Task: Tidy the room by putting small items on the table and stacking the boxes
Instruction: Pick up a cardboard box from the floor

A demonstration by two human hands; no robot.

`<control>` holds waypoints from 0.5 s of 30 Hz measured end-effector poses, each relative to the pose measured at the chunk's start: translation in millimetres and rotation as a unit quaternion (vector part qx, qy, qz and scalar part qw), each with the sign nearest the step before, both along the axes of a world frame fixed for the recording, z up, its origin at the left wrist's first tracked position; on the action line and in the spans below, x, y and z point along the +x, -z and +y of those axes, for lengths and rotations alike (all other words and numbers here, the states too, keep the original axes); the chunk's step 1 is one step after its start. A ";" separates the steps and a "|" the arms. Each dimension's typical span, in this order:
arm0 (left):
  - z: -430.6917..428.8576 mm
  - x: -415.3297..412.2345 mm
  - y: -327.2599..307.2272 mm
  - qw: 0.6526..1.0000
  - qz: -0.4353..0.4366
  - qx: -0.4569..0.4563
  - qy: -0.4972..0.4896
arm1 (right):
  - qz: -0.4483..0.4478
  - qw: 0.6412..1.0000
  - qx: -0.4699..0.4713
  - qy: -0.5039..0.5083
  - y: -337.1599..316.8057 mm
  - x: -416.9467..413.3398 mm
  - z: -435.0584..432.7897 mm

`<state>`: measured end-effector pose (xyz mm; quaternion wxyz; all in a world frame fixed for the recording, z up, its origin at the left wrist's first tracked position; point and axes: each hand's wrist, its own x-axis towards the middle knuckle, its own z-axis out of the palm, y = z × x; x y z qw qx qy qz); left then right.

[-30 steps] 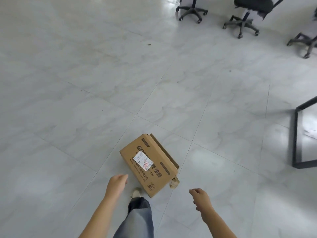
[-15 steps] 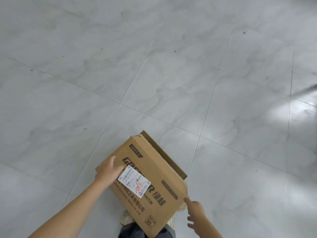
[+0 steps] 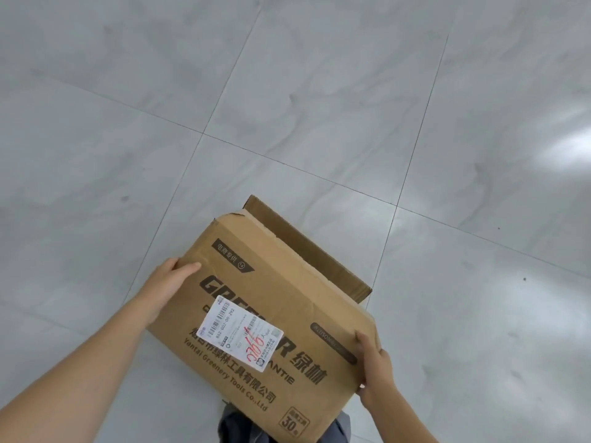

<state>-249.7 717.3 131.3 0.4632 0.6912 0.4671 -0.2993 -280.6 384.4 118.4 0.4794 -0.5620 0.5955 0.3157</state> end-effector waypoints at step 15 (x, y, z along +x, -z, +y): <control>-117.1 104.4 -390.6 0.957 -0.288 -0.031 0.033 | -0.321 0.929 -0.159 0.098 -391.4 105.0 -107.9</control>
